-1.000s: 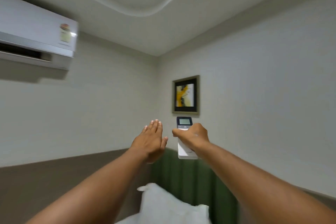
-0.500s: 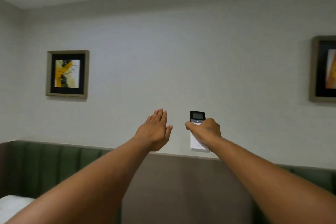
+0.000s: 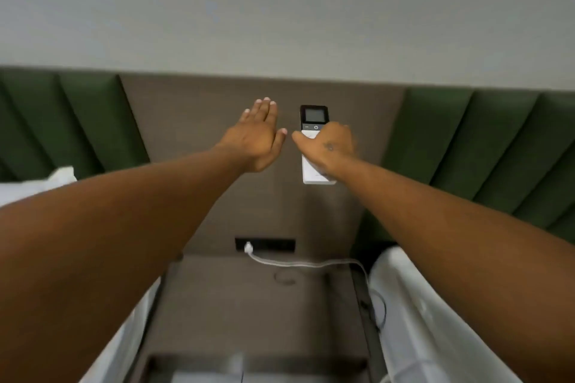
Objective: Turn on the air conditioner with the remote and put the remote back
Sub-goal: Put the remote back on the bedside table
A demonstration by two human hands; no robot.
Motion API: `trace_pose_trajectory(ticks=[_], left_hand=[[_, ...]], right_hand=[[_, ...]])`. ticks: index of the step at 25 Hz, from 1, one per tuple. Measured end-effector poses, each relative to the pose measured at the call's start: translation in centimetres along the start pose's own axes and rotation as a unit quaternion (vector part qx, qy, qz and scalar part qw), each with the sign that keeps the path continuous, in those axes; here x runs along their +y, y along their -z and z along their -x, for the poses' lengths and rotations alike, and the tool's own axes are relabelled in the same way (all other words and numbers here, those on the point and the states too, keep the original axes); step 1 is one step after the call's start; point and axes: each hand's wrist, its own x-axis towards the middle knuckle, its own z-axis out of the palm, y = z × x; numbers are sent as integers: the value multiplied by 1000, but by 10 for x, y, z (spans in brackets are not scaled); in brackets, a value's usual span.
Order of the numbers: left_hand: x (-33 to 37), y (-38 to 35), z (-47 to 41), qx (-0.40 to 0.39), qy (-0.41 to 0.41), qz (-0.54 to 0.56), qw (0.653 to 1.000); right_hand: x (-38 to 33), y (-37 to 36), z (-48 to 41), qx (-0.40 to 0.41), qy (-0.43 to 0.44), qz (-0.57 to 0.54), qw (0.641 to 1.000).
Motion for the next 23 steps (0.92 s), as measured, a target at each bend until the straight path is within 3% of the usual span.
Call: trace_pose_trajectory(ticks=[5, 8, 12, 17, 23], left_hand=[[-38, -242, 56, -85, 59, 72, 992], [-47, -396, 121, -150, 78, 73, 983], [-57, -549, 215, -238, 85, 63, 966], [-77, -648, 275, -309, 88, 60, 945], [-81, -682, 282, -286, 84, 45, 953]], right_hand=[[177, -176, 21, -140, -99, 69, 983], [291, -286, 55, -182, -121, 113, 969], [412, -400, 109, -195, -146, 137, 960], [505, -489, 140, -242, -131, 175, 945], [528, -525, 124, -216, -124, 215, 944]])
